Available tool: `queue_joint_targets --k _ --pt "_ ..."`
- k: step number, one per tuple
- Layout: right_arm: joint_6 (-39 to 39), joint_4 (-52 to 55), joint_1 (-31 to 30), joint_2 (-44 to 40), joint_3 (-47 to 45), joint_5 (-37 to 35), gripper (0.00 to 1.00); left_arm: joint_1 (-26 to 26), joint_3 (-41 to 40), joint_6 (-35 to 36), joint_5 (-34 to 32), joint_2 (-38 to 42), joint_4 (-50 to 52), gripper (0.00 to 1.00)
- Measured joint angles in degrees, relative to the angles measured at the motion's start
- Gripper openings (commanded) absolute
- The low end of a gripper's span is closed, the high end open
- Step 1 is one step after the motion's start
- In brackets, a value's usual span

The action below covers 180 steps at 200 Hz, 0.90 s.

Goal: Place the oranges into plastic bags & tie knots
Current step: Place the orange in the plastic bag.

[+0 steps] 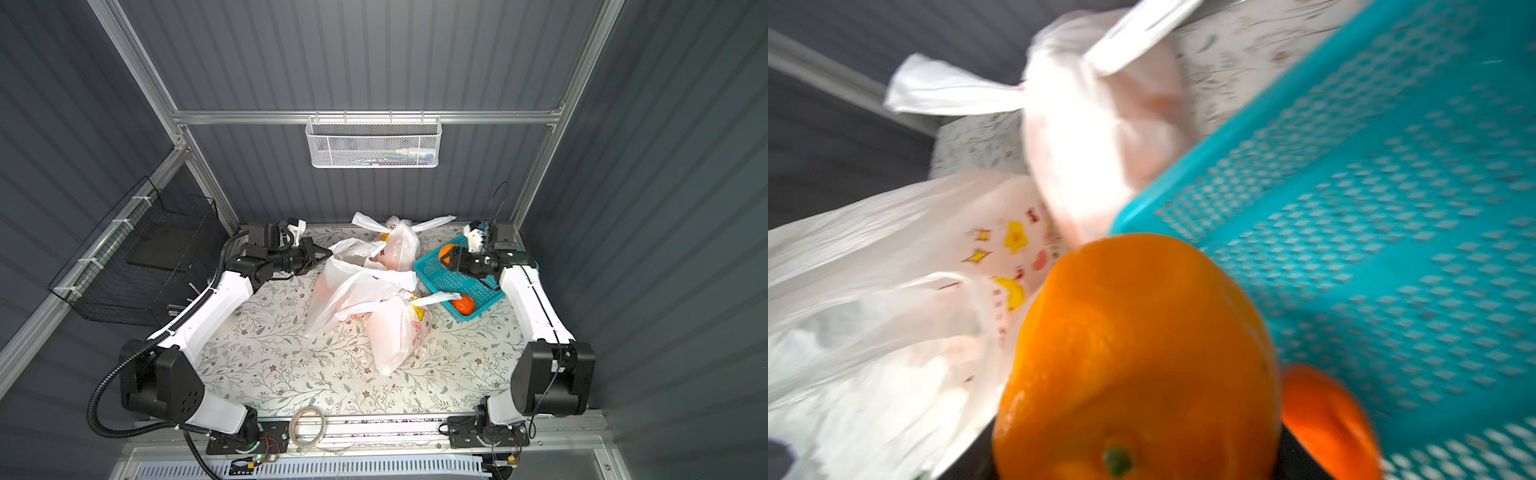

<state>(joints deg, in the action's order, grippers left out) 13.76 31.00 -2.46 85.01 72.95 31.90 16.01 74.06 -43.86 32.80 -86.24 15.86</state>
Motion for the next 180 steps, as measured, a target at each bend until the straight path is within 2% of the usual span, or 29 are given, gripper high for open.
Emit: queue_joint_targets --k 36,98,124,180 --pt "6.8 -7.6 -11.2 1.7 -0.6 5.6 0.61 0.0 0.0 0.0 0.9 0.0 0.0 0.0" --pt "15.7 -16.7 -22.9 3.6 -1.1 8.9 0.62 0.0 -0.5 0.0 1.6 0.0 0.0 0.0" --pt "19.7 -21.4 -25.3 4.6 -1.8 8.9 0.62 0.0 -0.7 0.0 1.8 0.0 0.0 0.0" --pt "26.6 -30.5 -27.7 13.7 -0.7 7.3 0.65 0.0 -0.7 0.0 1.9 0.4 0.0 0.0"
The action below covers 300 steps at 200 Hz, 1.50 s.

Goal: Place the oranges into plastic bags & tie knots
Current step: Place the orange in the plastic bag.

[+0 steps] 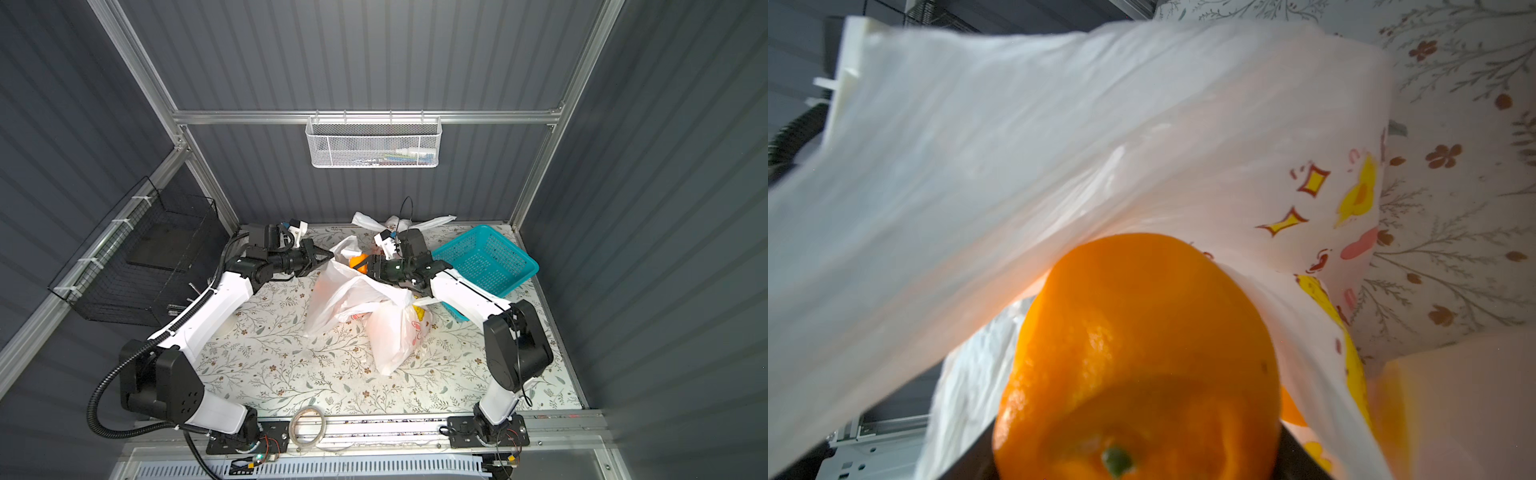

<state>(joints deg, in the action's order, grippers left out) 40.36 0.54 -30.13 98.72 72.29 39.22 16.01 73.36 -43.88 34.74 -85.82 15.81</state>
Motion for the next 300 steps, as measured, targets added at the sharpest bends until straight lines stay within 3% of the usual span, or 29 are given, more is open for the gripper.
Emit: queue_joint_targets --k 66,105,144,187,219,259,300 --pt "3.2 -4.0 -2.2 4.6 0.2 -1.4 0.78 0.0 0.0 0.0 -0.5 0.8 0.0 0.0" --pt "3.4 -4.2 -2.2 3.0 -0.3 -1.4 0.71 0.0 0.0 0.0 -2.2 0.8 0.0 0.0" --pt "3.0 -3.2 -2.2 -5.3 -6.0 -1.5 0.65 -0.6 0.0 -0.1 -4.2 0.9 0.0 0.0" --pt "3.8 -3.5 -3.1 -11.2 -11.4 -1.4 0.65 -0.6 0.0 -0.2 -3.3 0.9 0.0 0.0" --pt "5.4 -5.3 -4.6 -7.8 -11.2 -1.5 0.65 -0.6 0.0 -0.2 -1.8 0.9 0.0 0.0" --pt "6.7 -8.2 -4.8 -0.3 -4.0 -3.7 0.69 -0.6 0.0 0.1 -0.4 0.9 0.0 0.0" --pt "6.7 -10.0 -4.7 4.0 1.9 -8.7 0.85 -0.6 0.0 0.2 0.0 0.9 0.0 0.0"
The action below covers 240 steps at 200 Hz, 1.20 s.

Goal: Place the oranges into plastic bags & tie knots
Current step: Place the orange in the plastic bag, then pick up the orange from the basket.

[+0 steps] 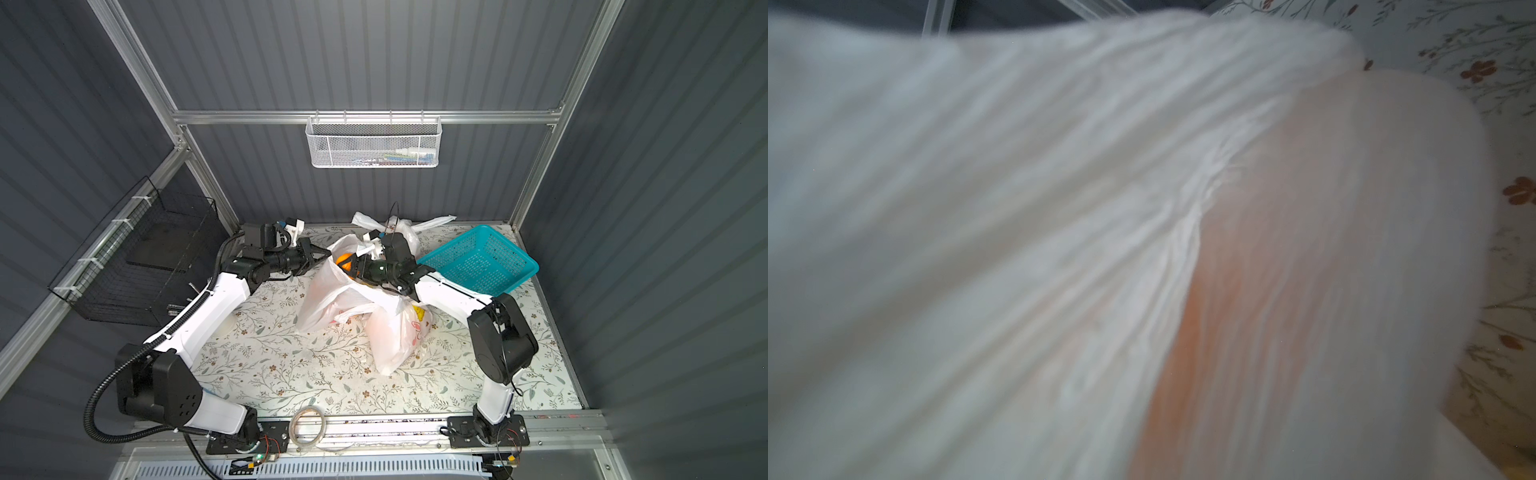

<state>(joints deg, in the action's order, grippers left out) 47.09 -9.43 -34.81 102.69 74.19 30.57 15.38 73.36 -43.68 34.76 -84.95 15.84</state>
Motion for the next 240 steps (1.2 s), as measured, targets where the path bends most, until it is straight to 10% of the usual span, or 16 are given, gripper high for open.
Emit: queue_joint_targets --k 147,240 --pt "-9.4 12.7 7.2 -26.1 -19.3 -6.5 0.92 -0.9 -0.7 -1.1 -2.4 0.0 -0.1 0.0" --pt "-35.3 47.9 31.6 -25.7 -2.5 -20.0 0.79 -1.0 -0.9 -1.1 -2.4 0.0 -0.2 0.0"
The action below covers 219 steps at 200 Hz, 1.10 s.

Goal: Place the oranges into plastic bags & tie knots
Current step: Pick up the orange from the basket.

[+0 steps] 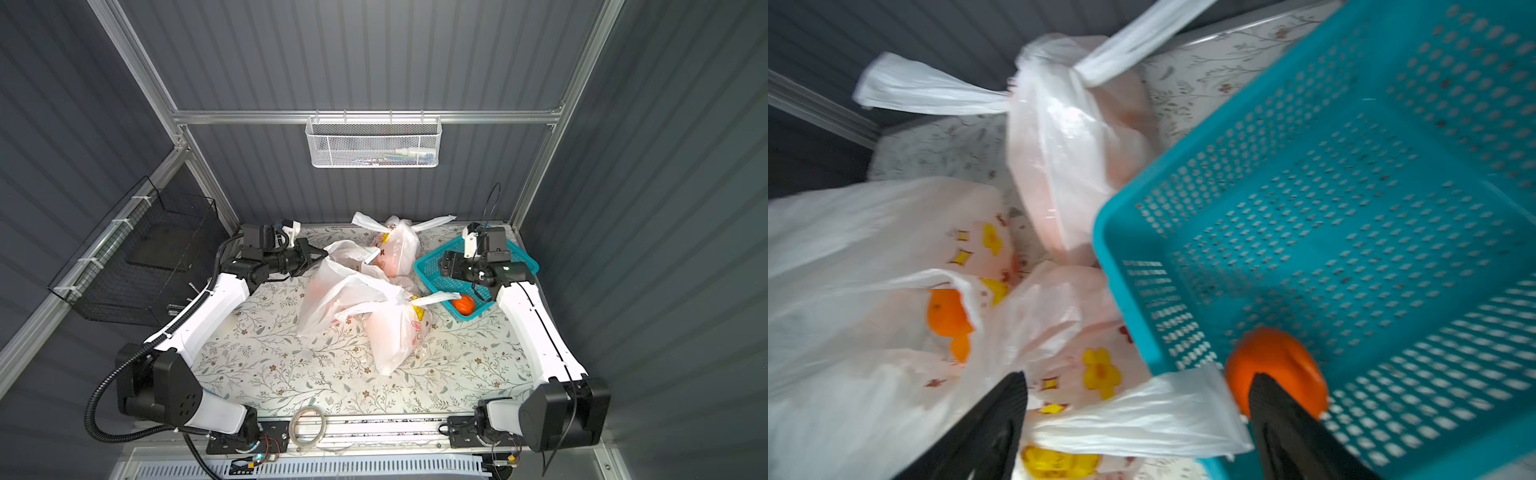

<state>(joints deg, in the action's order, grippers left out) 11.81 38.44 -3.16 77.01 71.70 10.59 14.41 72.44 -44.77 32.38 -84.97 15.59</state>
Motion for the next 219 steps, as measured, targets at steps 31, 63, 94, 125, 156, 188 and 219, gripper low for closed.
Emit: queue_joint_targets --k 31,63,94,125,156,188,219 --pt "-5.5 8.3 4.2 9.0 4.0 -4.1 0.79 0.0 0.0 0.0 0.0 0.0 0.0 0.0" --pt "-8.9 14.3 4.6 17.8 7.4 -4.4 0.81 0.0 0.0 0.0 0.1 0.0 0.0 0.0" --pt "-11.4 18.6 4.6 23.4 10.4 -5.5 0.81 0.0 0.0 0.0 0.0 0.0 0.0 0.0" --pt "-14.6 22.6 4.3 26.4 12.0 -6.4 0.83 0.0 0.0 0.0 0.0 0.0 0.0 0.0" --pt "-17.0 25.0 3.0 30.3 13.5 -7.3 0.88 0.0 0.0 0.0 0.1 0.0 0.0 0.0" --pt "-18.9 25.9 2.0 32.8 13.5 -8.5 0.9 0.0 0.0 0.0 0.0 0.0 0.1 0.0" --pt "-19.8 25.9 2.0 35.0 13.6 -9.4 0.9 0.0 0.0 0.0 0.0 0.0 0.2 0.0"
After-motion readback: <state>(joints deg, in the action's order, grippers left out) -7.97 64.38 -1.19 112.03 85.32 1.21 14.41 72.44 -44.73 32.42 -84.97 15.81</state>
